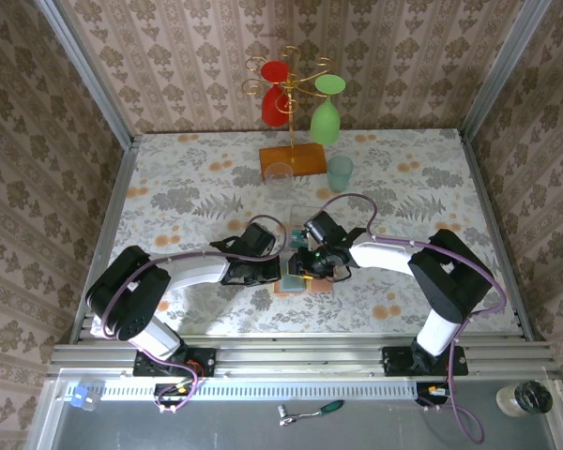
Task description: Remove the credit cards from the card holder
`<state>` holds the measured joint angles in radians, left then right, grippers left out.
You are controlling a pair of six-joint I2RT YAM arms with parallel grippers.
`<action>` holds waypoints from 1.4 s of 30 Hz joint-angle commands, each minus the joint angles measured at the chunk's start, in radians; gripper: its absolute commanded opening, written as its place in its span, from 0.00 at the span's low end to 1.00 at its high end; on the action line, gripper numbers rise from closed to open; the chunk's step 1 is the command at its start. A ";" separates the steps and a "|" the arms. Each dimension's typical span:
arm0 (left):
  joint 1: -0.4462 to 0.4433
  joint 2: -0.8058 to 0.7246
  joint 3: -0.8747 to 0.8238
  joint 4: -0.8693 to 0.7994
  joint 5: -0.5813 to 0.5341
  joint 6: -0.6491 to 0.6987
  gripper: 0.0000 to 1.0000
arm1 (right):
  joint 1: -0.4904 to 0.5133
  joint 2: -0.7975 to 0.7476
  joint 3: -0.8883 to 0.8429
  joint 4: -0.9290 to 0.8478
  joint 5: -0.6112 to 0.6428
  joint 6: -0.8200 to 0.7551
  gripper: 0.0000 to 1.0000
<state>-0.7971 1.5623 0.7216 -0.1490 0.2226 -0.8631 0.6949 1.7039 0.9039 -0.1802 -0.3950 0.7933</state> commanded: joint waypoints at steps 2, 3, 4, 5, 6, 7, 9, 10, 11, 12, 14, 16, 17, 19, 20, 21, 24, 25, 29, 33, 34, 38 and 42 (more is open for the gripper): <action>0.009 -0.011 -0.010 -0.030 -0.020 0.008 0.02 | 0.006 -0.010 0.031 -0.095 0.079 -0.003 0.36; 0.010 -0.012 -0.009 -0.030 -0.020 0.009 0.02 | 0.006 -0.016 0.031 -0.106 0.091 -0.007 0.36; 0.010 -0.011 -0.009 -0.032 -0.020 0.010 0.02 | 0.006 -0.021 0.032 -0.117 0.101 -0.010 0.36; 0.011 -0.010 -0.008 -0.032 -0.020 0.010 0.02 | 0.006 -0.024 0.031 -0.123 0.107 -0.014 0.36; 0.012 -0.011 -0.007 -0.032 -0.020 0.010 0.02 | 0.006 -0.029 0.029 -0.127 0.110 -0.015 0.36; 0.013 -0.011 -0.005 -0.034 -0.020 0.012 0.02 | 0.006 -0.030 0.028 -0.129 0.112 -0.017 0.36; 0.012 -0.014 -0.004 -0.037 -0.023 0.012 0.02 | 0.005 -0.031 0.026 -0.128 0.114 -0.017 0.36; 0.013 -0.015 -0.004 -0.035 -0.025 0.012 0.02 | 0.006 -0.030 0.023 -0.129 0.116 -0.017 0.36; 0.014 -0.017 -0.004 -0.035 -0.026 0.012 0.02 | 0.006 -0.030 0.024 -0.130 0.116 -0.018 0.36; 0.014 -0.020 -0.002 -0.039 -0.026 0.012 0.02 | 0.005 -0.029 0.024 -0.129 0.117 -0.017 0.36; 0.016 -0.027 0.003 -0.045 -0.028 0.012 0.02 | 0.006 -0.030 0.023 -0.129 0.120 -0.019 0.36; 0.016 -0.035 0.005 -0.046 -0.029 0.012 0.02 | 0.006 -0.029 0.023 -0.128 0.120 -0.019 0.36; 0.015 -0.041 0.005 -0.044 -0.028 0.010 0.02 | 0.006 -0.029 0.022 -0.126 0.119 -0.019 0.36; 0.016 -0.054 0.008 -0.041 -0.024 0.006 0.02 | 0.005 -0.030 0.018 -0.116 0.113 -0.017 0.36; 0.015 -0.062 0.008 -0.040 -0.021 0.003 0.03 | 0.006 -0.030 0.016 -0.111 0.112 -0.016 0.36; 0.015 -0.068 0.009 -0.034 -0.019 0.000 0.04 | 0.006 -0.029 0.015 -0.108 0.108 -0.016 0.36; 0.015 -0.088 0.007 -0.013 -0.008 -0.009 0.07 | 0.006 -0.027 0.009 -0.099 0.102 -0.014 0.35; 0.016 -0.091 0.007 -0.006 -0.003 -0.013 0.08 | 0.006 -0.026 0.009 -0.097 0.101 -0.013 0.35; 0.021 -0.091 -0.014 0.075 0.052 -0.049 0.14 | 0.006 -0.029 0.004 -0.096 0.101 -0.013 0.35; 0.028 -0.067 -0.056 0.223 0.115 -0.111 0.19 | 0.006 -0.031 0.001 -0.095 0.102 -0.015 0.34; 0.027 -0.056 -0.053 0.224 0.116 -0.113 0.20 | 0.005 -0.033 -0.001 -0.095 0.104 -0.014 0.34; 0.026 -0.036 -0.054 0.222 0.113 -0.113 0.20 | 0.005 -0.035 -0.003 -0.092 0.104 -0.012 0.34; 0.027 -0.034 -0.060 0.217 0.111 -0.110 0.23 | 0.005 -0.036 -0.003 -0.094 0.104 -0.013 0.34</action>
<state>-0.7765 1.5162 0.6773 0.0479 0.3176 -0.9581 0.6949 1.6951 0.9142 -0.2684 -0.3099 0.7853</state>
